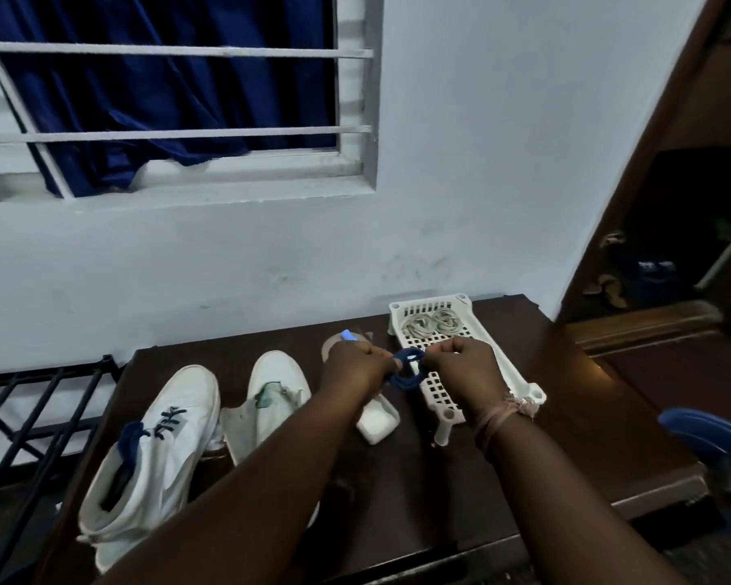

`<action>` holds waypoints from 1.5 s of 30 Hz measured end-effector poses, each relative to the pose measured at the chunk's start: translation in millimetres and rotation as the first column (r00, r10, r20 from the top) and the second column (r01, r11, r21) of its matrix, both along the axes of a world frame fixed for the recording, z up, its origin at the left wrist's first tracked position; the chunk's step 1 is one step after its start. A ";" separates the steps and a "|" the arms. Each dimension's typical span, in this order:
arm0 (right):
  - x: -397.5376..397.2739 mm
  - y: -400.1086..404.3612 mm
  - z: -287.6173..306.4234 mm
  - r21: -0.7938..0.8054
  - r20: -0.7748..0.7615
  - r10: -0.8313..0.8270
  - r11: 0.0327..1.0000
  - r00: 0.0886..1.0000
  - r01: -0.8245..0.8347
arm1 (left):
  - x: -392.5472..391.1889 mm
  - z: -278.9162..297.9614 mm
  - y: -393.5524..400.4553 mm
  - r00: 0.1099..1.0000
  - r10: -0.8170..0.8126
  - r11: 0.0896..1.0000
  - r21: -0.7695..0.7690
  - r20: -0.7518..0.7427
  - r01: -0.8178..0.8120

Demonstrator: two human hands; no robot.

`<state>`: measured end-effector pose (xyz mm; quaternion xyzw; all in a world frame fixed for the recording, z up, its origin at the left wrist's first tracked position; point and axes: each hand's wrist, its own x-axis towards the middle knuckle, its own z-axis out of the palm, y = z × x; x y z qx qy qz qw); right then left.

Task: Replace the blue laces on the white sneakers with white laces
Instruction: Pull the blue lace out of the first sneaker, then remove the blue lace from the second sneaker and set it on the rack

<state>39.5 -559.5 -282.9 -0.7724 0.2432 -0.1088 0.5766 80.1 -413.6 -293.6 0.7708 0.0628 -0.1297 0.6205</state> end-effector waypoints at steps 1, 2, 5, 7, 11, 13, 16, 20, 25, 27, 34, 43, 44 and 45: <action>-0.1 -12.3 -1.0 -0.006 -0.025 -0.001 1.000 1.000 0.001 | 1.0 -2.4 -12.7 0.999 -0.020 1.000 -0.014 -0.039 0.019; 0.3 -23.4 -2.6 -0.006 -0.051 -0.006 1.000 0.999 0.005 | 2.6 -5.4 -25.1 0.996 -0.039 0.999 -0.033 -0.075 0.036; 5.0 -50.0 -11.8 -0.034 -0.136 -0.044 0.999 0.990 0.040 | 9.2 -17.2 -53.1 0.992 -0.088 0.995 0.036 -0.091 0.092; 7.5 -62.6 -18.7 -0.051 -0.189 -0.065 0.997 0.980 0.057 | 14.3 -25.3 -67.3 0.989 -0.143 0.979 0.143 -0.039 0.147; 17.2 -76.0 -32.6 -0.111 -0.283 -0.025 0.994 0.959 -0.007 | 21.7 -34.4 -86.2 0.968 -0.251 0.906 0.357 0.022 0.227; 20.7 -78.0 -39.1 -0.203 -0.316 -0.034 0.979 0.948 -0.033 | 23.9 -41.9 -94.0 0.958 -0.286 0.847 0.476 0.029 0.238; 18.1 -73.9 -42.6 -0.333 -0.341 -0.039 0.939 0.939 -0.082 | 23.3 -49.7 -100.8 0.945 -0.326 0.768 0.589 0.025 0.250; 10.2 -69.7 -38.7 -0.409 -0.337 -0.042 0.906 0.941 -0.106 | 24.1 -53.5 -109.5 0.919 -0.387 0.658 0.721 0.077 0.217; 11.1 -73.7 -41.7 -0.444 -0.369 -0.062 0.888 0.927 -0.117 | 20.7 -59.3 -113.9 0.865 -0.486 0.491 0.858 0.124 0.152; 13.8 -71.6 -41.4 -0.446 -0.389 -0.041 0.882 0.920 -0.149 | 22.8 -62.1 -112.1 0.861 -0.491 0.501 0.852 0.134 0.153; 19.6 -66.8 -9.6 -0.431 -0.603 0.152 0.765 0.783 -0.480 | 30.5 -51.8 -95.9 0.881 -0.454 0.622 0.755 0.134 0.207; 16.7 -21.5 36.6 -0.471 -0.623 0.173 0.696 0.762 -0.543 | 25.9 -14.8 -50.7 0.877 -0.414 0.697 0.705 0.246 0.131; 13.0 -9.3 41.1 -0.455 -0.639 0.206 0.676 0.741 -0.579 | 22.8 -10.5 -43.3 0.879 -0.406 0.704 0.699 0.252 0.125; 7.7 3.3 47.2 -0.444 -0.610 0.227 0.695 0.759 -0.565 | 19.5 -7.2 -35.6 0.877 -0.405 0.708 0.695 0.259 0.122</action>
